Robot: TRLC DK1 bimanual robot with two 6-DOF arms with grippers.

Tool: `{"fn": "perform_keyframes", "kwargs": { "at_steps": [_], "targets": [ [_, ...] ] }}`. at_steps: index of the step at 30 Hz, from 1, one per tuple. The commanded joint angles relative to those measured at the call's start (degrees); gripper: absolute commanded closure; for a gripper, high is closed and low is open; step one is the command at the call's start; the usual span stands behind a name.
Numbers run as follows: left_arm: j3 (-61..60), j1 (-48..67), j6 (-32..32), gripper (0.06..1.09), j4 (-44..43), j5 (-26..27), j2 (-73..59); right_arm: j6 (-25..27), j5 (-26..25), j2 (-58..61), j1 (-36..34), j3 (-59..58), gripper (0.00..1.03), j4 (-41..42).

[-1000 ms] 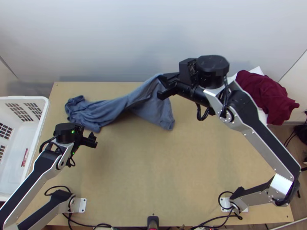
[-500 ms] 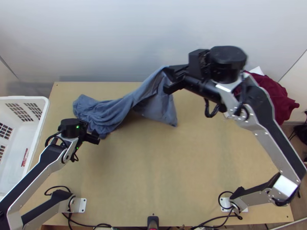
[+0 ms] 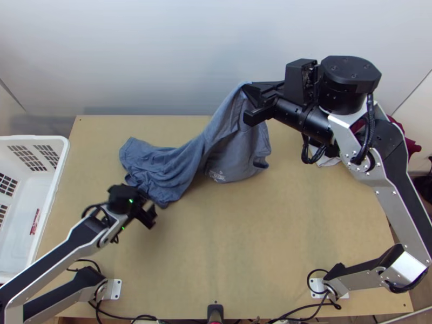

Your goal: Fold the t-shirt

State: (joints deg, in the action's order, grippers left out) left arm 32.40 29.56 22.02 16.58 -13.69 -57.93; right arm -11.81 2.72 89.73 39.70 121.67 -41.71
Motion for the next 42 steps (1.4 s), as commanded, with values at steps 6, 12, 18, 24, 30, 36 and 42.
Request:
{"fn": "perform_keyframes", "kwargs": {
  "at_steps": [6, 12, 18, 24, 30, 36, 42],
  "targets": [
    [-7.8, 16.2, 11.3, 0.1, -14.5, -3.9, -3.9, -0.2, -0.7, 0.4, -0.3, 0.5, 1.0, -0.2],
    [-6.4, 11.5, 14.7, 0.11, -25.4, -5.0, -11.8, -0.3, -0.9, 0.1, -0.4, 0.6, 1.0, -0.4],
    [-5.2, 8.1, 16.9, 0.11, -30.0, -5.8, -17.5, -0.3, -1.0, 0.0, -0.7, 0.8, 1.0, -0.6],
    [-6.0, 6.6, 20.3, 0.41, -28.9, -5.9, -19.5, -0.3, -1.0, 0.0, -1.4, 0.9, 1.0, -0.6],
    [-5.2, 5.9, 20.5, 1.05, -32.0, -6.5, -23.2, -0.3, -1.0, -0.1, -2.3, 0.9, 1.0, -0.6],
    [-0.4, 2.2, 23.2, 1.05, -28.2, -7.8, -6.5, -0.3, -1.0, -0.8, -4.8, 0.9, 1.0, -0.6],
    [15.2, -19.5, 22.7, 1.05, -26.9, 1.5, 0.1, -1.6, -1.0, -1.3, -12.2, 4.5, 1.0, 0.1]
  ]
}}
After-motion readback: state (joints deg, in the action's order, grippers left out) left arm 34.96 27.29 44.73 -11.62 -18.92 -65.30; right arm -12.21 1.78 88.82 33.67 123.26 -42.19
